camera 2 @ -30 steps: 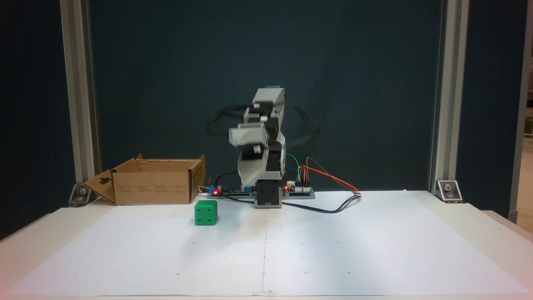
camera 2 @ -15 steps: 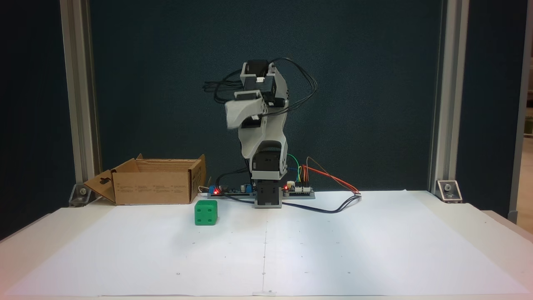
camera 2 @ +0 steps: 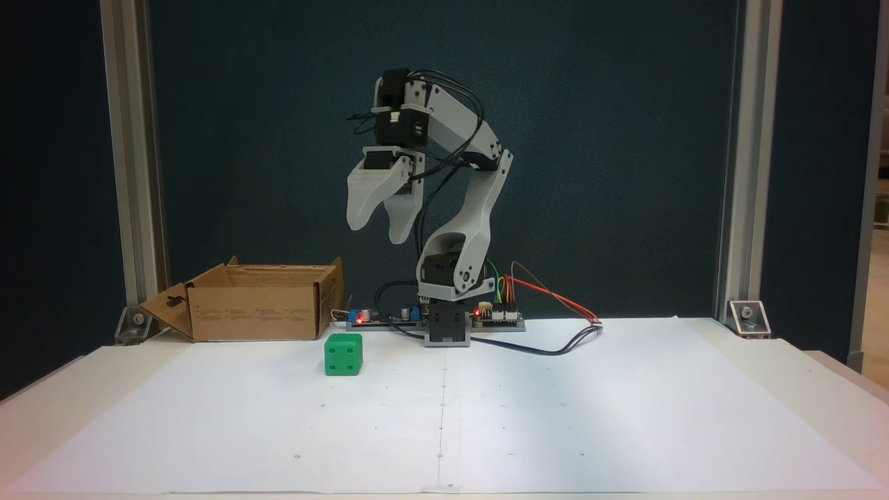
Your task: Grasp a green dice and put it in the bin.
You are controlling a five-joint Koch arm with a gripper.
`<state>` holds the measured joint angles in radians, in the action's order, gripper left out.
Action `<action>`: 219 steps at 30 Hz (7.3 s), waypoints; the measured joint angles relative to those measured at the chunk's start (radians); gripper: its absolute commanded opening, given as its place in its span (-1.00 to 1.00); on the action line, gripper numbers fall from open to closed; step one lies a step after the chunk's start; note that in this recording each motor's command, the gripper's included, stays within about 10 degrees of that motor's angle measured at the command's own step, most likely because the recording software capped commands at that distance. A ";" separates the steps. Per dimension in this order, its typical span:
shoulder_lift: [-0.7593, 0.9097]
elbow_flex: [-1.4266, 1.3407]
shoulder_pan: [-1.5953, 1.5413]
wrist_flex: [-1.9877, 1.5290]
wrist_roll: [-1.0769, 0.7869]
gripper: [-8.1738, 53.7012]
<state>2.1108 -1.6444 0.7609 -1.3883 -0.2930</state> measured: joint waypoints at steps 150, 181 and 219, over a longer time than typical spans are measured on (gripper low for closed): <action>-0.492 -0.535 0.141 0.965 -0.531 -0.37; -0.595 0.661 0.815 0.006 0.204 -0.37; -0.893 0.661 1.022 0.712 0.189 0.68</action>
<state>1.2180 -0.9833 1.7825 -0.6765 -0.1043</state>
